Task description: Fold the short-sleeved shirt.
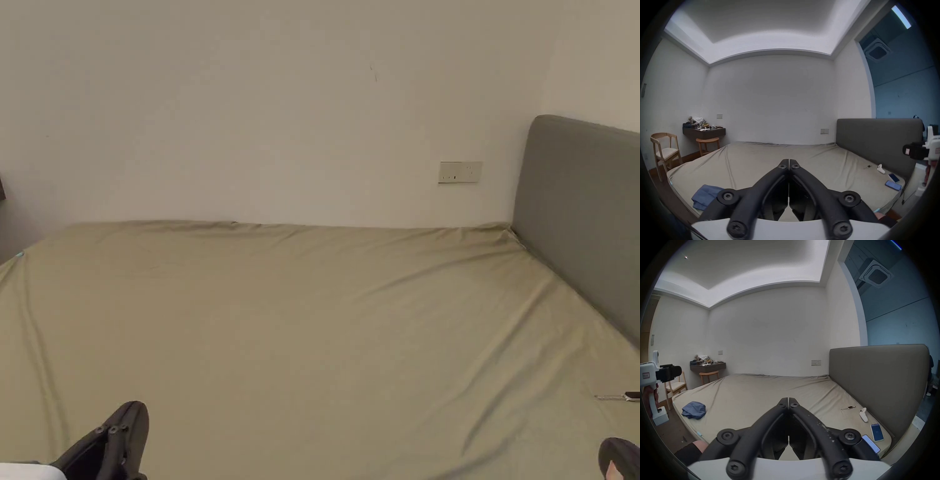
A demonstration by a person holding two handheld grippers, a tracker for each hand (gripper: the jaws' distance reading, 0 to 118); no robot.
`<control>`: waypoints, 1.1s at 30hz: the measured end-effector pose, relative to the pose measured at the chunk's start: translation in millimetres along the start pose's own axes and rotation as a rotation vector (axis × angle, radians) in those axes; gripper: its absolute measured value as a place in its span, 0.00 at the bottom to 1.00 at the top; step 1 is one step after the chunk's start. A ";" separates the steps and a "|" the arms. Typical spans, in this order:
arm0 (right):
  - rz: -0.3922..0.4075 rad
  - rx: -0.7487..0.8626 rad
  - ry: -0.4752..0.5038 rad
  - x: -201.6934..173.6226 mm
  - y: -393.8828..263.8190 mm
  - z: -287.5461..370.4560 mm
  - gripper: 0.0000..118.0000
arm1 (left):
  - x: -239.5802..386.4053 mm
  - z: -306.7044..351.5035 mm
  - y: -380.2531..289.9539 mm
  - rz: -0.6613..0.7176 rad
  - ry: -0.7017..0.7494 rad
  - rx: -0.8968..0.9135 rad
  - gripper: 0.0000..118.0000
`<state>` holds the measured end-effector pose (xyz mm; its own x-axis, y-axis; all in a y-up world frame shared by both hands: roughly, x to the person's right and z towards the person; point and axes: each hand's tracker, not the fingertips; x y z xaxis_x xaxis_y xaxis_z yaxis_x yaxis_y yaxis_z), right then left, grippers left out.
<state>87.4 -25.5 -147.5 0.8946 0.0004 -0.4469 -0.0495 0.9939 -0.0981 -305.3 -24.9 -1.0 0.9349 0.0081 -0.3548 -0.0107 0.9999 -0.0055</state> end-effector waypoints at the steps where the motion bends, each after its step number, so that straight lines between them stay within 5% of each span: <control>1: 0.007 -0.004 -0.011 1.1 0.3 -0.7 0.01 | 9.3 -1.0 0.3 -0.043 0.024 -0.017 0.00; 3: 0.017 -0.002 -0.025 2.7 0.6 -1.3 0.01 | 19.5 -1.9 -2.6 -0.151 0.022 0.005 0.00; 8: 0.038 0.017 -0.051 2.8 3.5 -2.5 0.02 | 27.6 -3.4 0.8 -0.090 0.038 0.004 0.07; 10: 0.038 0.032 -0.063 0.1 4.2 -3.2 0.29 | 26.3 -5.4 3.0 -0.072 0.059 0.004 0.37; 12: 0.039 0.044 -0.079 -2.9 6.2 -4.5 0.89 | 21.9 -10.0 4.4 -0.026 0.048 -0.016 1.00; 13: 0.044 0.048 -0.100 -5.0 6.8 -5.8 0.89 | 23.3 -11.0 6.0 -0.006 0.040 -0.046 1.00; 14: 0.043 0.049 -0.111 -6.0 6.5 -7.3 0.99 | 23.1 -14.0 5.8 -0.021 0.040 -0.070 1.00; 23: 0.088 0.081 -0.081 -18.0 9.3 -3.5 1.00 | 31.6 -15.8 13.4 0.177 -0.081 -0.065 1.00; 33: 0.060 0.060 -0.084 -14.9 6.3 -3.3 1.00 | 46.7 3.1 29.3 0.067 -0.157 -0.007 1.00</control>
<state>72.3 -19.6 -144.4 0.9251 0.0664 -0.3740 -0.0791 0.9967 -0.0188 -260.9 4.8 -14.8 0.9760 0.0763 -0.2038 -0.0766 0.9970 0.0064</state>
